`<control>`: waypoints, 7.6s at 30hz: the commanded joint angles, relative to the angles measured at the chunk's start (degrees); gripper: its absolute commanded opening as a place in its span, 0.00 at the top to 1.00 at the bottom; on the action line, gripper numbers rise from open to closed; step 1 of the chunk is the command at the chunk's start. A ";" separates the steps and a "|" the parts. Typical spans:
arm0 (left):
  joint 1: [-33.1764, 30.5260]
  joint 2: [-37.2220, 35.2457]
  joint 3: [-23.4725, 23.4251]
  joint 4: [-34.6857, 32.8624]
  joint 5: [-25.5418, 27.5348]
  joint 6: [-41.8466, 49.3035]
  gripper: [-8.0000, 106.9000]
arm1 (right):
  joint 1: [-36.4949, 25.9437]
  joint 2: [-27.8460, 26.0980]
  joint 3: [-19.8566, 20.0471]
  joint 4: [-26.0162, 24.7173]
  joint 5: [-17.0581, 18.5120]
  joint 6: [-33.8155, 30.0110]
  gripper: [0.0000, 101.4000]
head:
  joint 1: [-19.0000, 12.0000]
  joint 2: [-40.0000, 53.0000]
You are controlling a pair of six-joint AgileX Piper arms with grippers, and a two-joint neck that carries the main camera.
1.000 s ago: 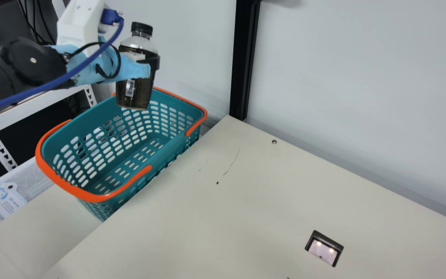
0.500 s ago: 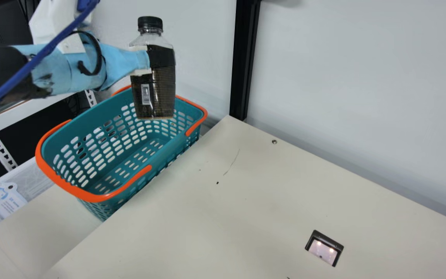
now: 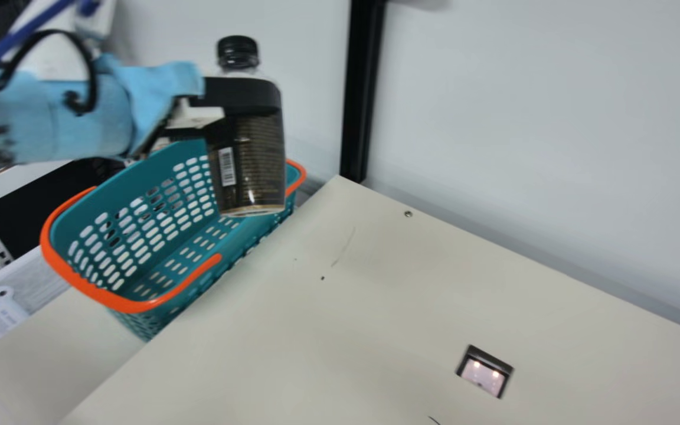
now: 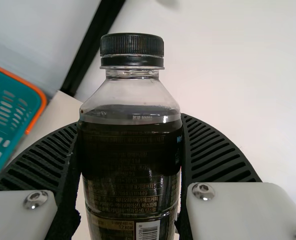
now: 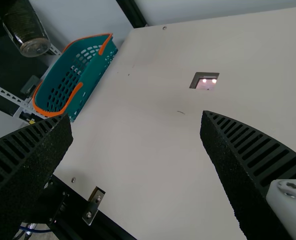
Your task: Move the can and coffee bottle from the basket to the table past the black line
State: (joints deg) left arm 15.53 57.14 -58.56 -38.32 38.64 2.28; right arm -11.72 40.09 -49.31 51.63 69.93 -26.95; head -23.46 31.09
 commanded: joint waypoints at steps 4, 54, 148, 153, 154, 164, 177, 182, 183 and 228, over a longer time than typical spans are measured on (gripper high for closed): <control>-2.18 -2.07 -1.01 0.38 2.20 -3.14 0.84 | 0.00 0.00 0.00 0.00 0.00 0.00 0.00 | -0.81 -6.00; -27.39 -5.31 -6.88 10.20 1.31 -25.82 0.84 | 0.00 0.00 0.00 0.00 0.00 0.00 0.00 | 5.83 -33.02; -47.52 10.47 -1.56 -8.46 -15.33 -32.46 0.84 | 0.00 0.00 0.00 0.00 0.00 0.00 0.00 | 5.83 -33.02; -41.51 10.67 2.73 -21.23 -11.57 -19.88 0.84 | 0.00 0.00 0.00 0.00 0.00 0.00 0.00 | 5.83 -33.02; -40.09 10.82 3.59 -23.82 -10.53 -17.35 0.84 | 0.00 0.00 0.00 0.00 0.00 0.00 0.00 | 5.83 -33.02; -26.78 14.41 12.11 -47.62 3.28 4.92 0.84 | 0.00 0.00 0.00 0.00 0.00 0.00 0.00 | 5.83 -33.02; -24.51 16.01 15.09 -52.68 7.45 9.51 0.84 | 0.00 0.00 0.00 0.00 0.00 0.00 0.00 | 5.83 -33.02; -24.51 16.01 15.09 -52.68 7.37 9.51 0.84 | 1.43 0.52 -0.02 0.72 -0.89 1.46 0.00 | 5.83 -33.02; -24.51 16.01 15.09 -52.68 7.37 9.51 0.84 | 1.69 0.84 0.07 1.29 -1.10 1.71 0.00 | 5.83 -33.02; -24.51 16.01 15.09 -52.68 7.37 9.51 0.84 | 19.71 16.47 4.29 20.55 -15.96 6.77 0.00 | 5.83 -33.02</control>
State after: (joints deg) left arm -8.97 73.14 -43.47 -91.00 46.01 11.80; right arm 8.08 56.22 -45.35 70.57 53.63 -20.50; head -17.60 -1.76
